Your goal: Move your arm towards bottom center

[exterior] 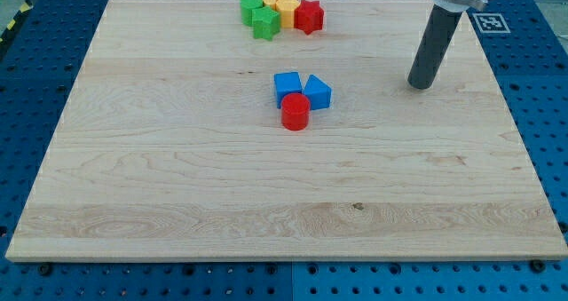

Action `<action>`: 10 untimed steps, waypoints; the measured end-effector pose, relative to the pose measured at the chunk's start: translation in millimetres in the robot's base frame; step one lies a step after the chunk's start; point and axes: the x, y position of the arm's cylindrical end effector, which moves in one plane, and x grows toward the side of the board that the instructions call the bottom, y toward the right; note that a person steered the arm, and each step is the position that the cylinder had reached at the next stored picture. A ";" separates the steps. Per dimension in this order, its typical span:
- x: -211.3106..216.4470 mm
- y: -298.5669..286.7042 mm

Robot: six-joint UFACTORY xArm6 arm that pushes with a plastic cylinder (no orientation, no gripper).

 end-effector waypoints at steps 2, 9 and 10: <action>0.0 0.4; 79.4 -34.4; 79.5 -34.4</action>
